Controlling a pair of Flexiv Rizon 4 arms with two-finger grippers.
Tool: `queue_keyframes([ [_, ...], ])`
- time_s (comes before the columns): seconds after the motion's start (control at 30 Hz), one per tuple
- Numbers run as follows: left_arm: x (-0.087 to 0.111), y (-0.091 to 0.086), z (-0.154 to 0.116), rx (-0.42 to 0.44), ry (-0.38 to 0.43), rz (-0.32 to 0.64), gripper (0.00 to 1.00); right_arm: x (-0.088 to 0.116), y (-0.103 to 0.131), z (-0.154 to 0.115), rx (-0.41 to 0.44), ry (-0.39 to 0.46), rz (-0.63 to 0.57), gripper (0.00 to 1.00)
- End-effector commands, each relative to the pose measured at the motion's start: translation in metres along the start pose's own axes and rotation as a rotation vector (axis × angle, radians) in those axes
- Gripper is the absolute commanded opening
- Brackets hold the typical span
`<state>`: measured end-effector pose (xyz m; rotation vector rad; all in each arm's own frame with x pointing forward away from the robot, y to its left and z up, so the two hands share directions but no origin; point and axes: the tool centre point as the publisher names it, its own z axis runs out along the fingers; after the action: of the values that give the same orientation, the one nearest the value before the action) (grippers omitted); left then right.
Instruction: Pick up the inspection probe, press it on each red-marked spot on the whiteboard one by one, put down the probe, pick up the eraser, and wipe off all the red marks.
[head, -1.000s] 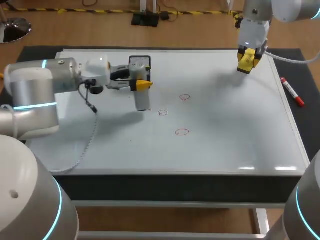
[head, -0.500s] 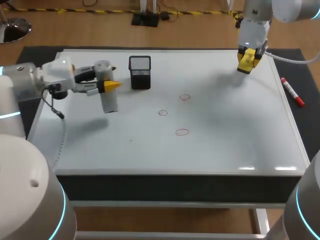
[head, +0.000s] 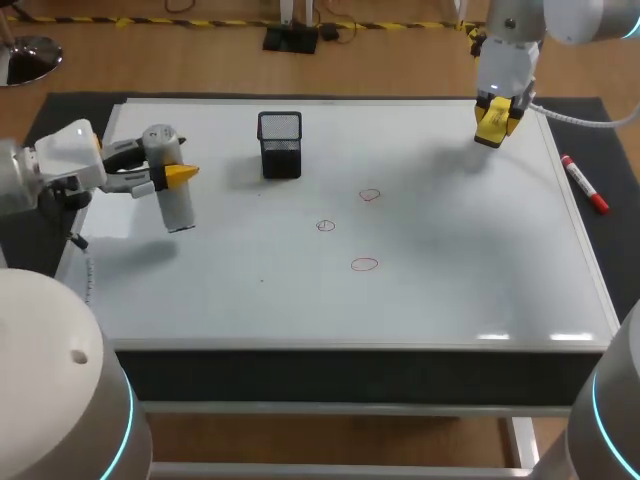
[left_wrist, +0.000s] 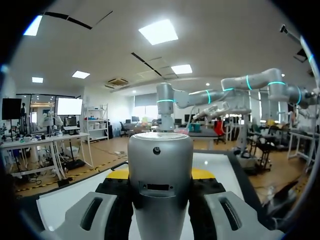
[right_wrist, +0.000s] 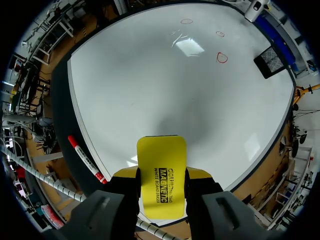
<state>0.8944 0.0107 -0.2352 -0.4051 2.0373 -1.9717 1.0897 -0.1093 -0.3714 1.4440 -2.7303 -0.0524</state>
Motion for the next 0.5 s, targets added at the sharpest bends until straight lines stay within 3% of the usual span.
queue_keyframes([
  [0.03,0.002,-0.004,-0.001,-0.004,-0.004,0.000,0.00,0.001,-0.001,-0.001,0.001,0.003,-0.002,0.00],
  [0.3,0.002,-0.004,-0.001,-0.004,-0.004,0.000,0.00,0.001,-0.001,-0.001,0.001,0.003,-0.002,0.00],
  [0.43,0.002,-0.004,-0.001,-0.004,-0.004,0.000,0.00,-0.012,0.033,-0.001,0.054,0.070,-0.089,0.00],
  [0.5,0.002,-0.004,-0.001,-0.004,-0.004,0.000,0.00,-0.015,0.053,0.002,0.054,0.064,-0.122,0.00],
])
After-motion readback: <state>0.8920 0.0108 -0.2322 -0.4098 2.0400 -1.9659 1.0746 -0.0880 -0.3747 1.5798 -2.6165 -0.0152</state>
